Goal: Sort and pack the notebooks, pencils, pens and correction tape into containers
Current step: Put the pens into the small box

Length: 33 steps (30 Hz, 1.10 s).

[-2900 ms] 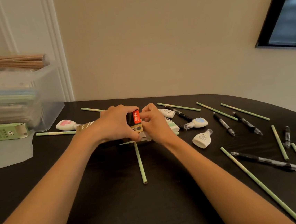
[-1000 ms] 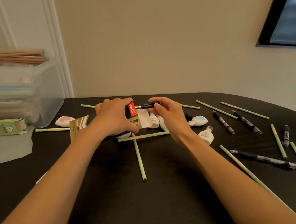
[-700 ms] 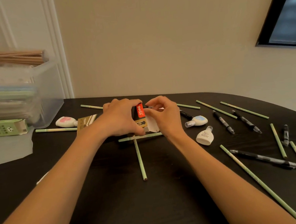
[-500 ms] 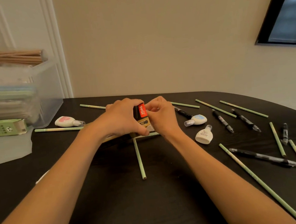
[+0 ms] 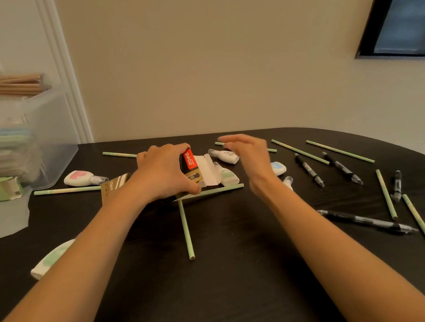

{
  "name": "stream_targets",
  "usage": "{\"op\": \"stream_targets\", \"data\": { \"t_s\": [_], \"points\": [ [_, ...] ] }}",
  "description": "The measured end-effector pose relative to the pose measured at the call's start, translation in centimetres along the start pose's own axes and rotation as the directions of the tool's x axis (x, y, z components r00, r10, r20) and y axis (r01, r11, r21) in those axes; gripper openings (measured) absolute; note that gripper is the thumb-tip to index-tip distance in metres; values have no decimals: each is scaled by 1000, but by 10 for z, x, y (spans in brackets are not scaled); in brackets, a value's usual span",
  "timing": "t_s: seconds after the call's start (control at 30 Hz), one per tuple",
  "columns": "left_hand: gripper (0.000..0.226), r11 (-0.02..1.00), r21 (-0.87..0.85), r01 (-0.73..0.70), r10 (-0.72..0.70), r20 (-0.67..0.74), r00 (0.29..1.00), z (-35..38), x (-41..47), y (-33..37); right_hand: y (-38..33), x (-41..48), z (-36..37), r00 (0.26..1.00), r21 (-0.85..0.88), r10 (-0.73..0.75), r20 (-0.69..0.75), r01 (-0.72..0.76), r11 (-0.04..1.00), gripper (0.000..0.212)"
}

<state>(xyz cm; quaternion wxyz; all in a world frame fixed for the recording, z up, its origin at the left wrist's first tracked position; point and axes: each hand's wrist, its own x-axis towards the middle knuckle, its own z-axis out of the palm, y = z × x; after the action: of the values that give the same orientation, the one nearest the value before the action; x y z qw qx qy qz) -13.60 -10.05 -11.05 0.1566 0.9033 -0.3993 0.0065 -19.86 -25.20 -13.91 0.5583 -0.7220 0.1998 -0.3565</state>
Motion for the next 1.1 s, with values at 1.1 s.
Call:
{"op": "stream_targets", "data": {
  "t_s": [1.1],
  "points": [
    [94,994,-6,112,-112,-11,994,4,-29,6,-11,-27,-69,904,-151,-19,427,92,984,13]
  ]
}}
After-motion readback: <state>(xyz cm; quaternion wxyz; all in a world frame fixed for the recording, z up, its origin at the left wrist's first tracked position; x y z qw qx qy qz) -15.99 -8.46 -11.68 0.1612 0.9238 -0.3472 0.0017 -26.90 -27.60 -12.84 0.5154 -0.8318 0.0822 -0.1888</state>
